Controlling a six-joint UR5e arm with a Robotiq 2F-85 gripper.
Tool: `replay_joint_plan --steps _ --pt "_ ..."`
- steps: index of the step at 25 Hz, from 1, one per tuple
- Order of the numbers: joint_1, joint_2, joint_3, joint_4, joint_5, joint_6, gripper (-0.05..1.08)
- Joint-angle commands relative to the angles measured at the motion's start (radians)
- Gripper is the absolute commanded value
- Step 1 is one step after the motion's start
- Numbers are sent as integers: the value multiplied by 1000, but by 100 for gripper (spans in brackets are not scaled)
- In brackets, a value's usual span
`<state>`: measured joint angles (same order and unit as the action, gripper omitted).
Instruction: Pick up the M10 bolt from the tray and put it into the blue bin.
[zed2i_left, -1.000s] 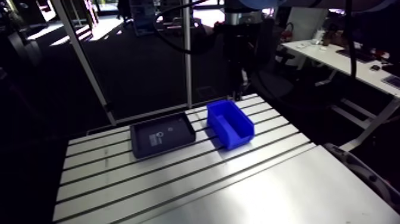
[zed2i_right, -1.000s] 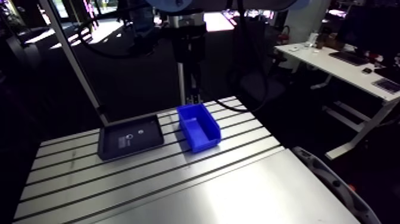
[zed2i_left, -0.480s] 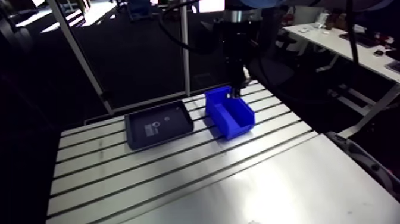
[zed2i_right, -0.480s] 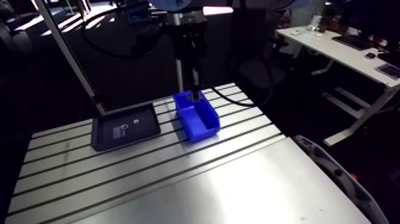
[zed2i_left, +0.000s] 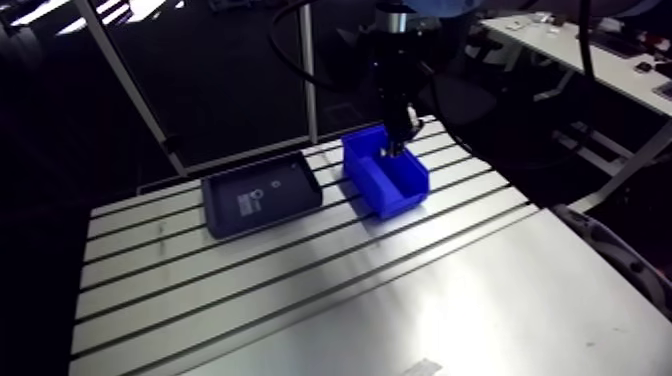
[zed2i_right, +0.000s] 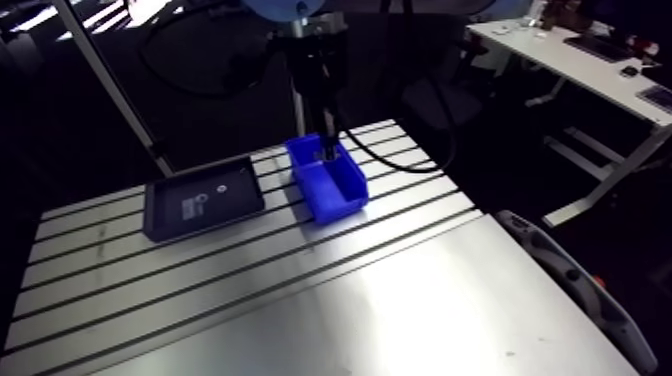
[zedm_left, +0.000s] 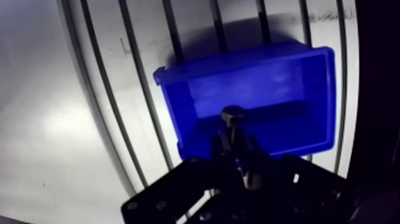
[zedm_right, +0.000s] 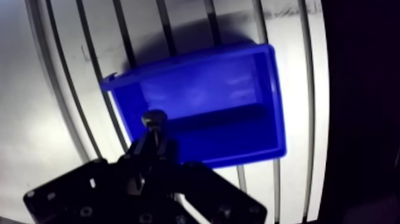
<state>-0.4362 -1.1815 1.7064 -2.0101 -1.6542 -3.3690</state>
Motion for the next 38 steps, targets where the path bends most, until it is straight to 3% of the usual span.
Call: replay_joint_plan --steps 1,4,25,26,27,29,30,33,35,38 --pt "-1 35 -3 -19 0 4 104" --pt "-7 64 2 -92 6 -1 104" --pt "-7 135 14 -114 -3 19 99" --pt "-7 135 16 -120 -2 21 91" --pt "-7 135 16 -126 0 24 74" --pt "-9 135 20 -129 -3 30 56" --pt "-9 135 22 -129 -5 30 32" --pt "-9 132 23 -129 -5 31 17" --pt "-7 122 23 -128 -2 34 1" --pt "-3 87 31 -121 1 53 1"
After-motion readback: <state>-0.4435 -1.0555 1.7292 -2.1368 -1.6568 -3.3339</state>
